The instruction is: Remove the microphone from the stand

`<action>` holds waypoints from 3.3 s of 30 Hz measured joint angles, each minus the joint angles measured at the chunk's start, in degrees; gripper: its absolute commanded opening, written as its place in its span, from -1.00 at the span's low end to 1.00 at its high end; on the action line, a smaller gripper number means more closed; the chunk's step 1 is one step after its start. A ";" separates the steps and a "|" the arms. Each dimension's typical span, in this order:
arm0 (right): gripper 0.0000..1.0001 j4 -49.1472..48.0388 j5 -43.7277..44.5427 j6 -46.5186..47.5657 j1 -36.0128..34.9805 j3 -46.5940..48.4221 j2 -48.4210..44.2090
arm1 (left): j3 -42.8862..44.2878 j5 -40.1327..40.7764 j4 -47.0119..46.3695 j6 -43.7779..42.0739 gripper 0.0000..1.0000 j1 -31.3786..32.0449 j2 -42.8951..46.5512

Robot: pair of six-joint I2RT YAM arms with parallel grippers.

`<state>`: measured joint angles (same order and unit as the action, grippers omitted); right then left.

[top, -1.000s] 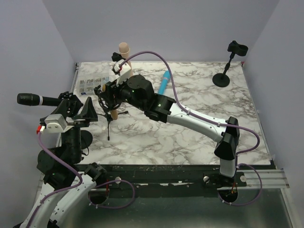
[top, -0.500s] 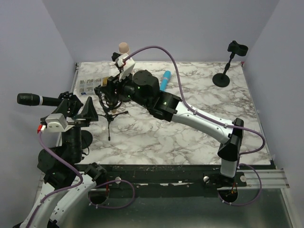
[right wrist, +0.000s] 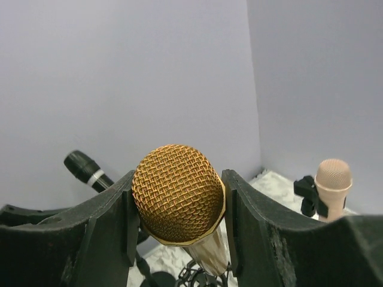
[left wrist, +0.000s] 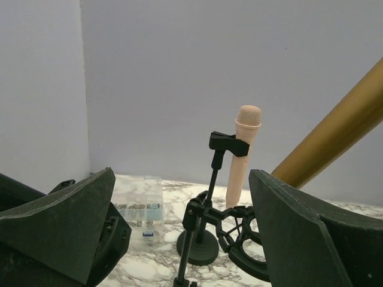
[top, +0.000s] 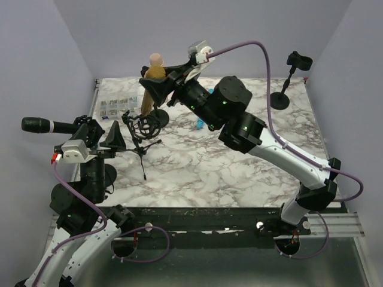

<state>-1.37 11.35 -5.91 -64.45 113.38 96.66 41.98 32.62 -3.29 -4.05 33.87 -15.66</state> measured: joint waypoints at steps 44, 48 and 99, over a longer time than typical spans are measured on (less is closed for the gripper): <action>-0.99 16.11 -15.61 -22.34 41.27 -30.71 7.06 | 0.00 -0.07 0.46 -0.15 0.95 0.28 -1.64; -0.99 16.26 -20.94 -25.75 43.65 -26.86 13.25 | 0.00 -0.07 0.48 -0.15 0.95 0.39 -1.66; 0.32 8.61 -6.78 -48.54 50.53 -4.85 42.36 | 0.00 -0.09 0.50 0.22 0.95 1.51 -2.91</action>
<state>7.25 4.58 -54.46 -13.91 108.53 139.02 41.98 32.53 -2.79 -3.84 35.38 -18.57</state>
